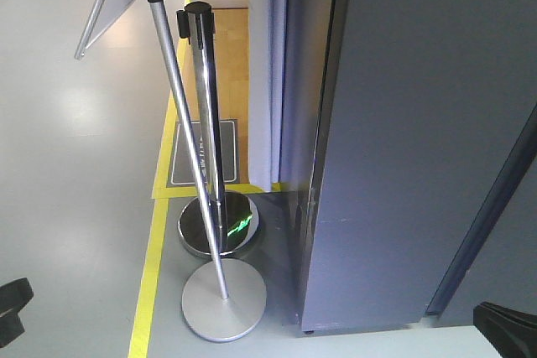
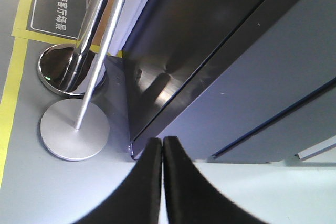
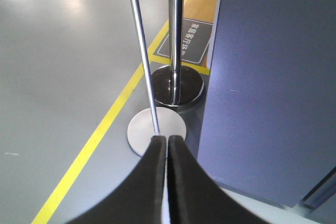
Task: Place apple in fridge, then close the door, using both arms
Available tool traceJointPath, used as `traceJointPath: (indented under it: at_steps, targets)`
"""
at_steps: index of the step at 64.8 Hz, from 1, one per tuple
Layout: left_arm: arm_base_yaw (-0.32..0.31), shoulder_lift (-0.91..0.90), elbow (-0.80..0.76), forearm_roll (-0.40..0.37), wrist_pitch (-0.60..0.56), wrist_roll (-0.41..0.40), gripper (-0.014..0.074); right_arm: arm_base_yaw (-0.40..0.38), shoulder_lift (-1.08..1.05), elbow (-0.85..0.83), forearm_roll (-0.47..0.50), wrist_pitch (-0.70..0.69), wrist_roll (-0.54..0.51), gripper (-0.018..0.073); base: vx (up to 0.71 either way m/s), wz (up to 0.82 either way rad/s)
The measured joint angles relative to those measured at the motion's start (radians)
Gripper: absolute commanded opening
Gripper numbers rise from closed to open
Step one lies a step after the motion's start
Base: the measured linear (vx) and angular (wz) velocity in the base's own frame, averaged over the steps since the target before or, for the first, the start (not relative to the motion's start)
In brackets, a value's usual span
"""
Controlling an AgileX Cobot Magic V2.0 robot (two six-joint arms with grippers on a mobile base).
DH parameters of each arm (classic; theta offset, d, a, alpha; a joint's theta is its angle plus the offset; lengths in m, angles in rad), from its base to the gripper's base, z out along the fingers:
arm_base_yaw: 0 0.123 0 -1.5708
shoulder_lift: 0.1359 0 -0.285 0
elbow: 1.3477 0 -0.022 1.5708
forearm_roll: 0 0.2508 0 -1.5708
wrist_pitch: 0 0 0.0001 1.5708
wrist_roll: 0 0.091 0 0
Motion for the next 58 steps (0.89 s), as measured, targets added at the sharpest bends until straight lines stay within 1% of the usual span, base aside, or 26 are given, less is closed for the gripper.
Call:
traceJointPath:
  at_steps: [15,22,28,37,41,46,58]
  targets:
    - [0.0,0.0,0.0,0.0,0.002,0.0,-0.0006,0.0,0.0,0.0,0.0,0.0,0.0,-0.0005,0.0,0.0]
    - [0.0,0.0,0.0,0.019,-0.011,0.027,-0.0006,0.0,0.0,0.0,0.0,0.0,0.0,-0.0005,0.0,0.0]
    - [0.0,-0.007,0.005,0.048,-0.021,0.097,-0.0006,0.0,0.0,0.0,0.0,0.0,0.0,-0.0005,0.0,0.0]
    - [0.0,-0.085,0.078,0.066,-0.042,0.282,-0.0006,0.0,0.0,0.0,0.0,0.0,0.0,-0.0005,0.0,0.0]
    - [0.0,-0.149,0.125,0.067,-0.064,0.336,-0.0006,0.0,0.0,0.0,0.0,0.005,0.0,-0.0005,0.0,0.0]
    - [0.0,-0.226,0.173,0.067,-0.114,0.375,-0.0006,0.0,0.0,0.0,0.0,0.008,0.0,-0.0005,0.0,0.0]
    - [0.0,-0.448,0.268,0.065,-0.292,0.392,-0.0006,0.0,0.0,0.0,0.0,0.011,0.0,-0.0005,0.0,0.0]
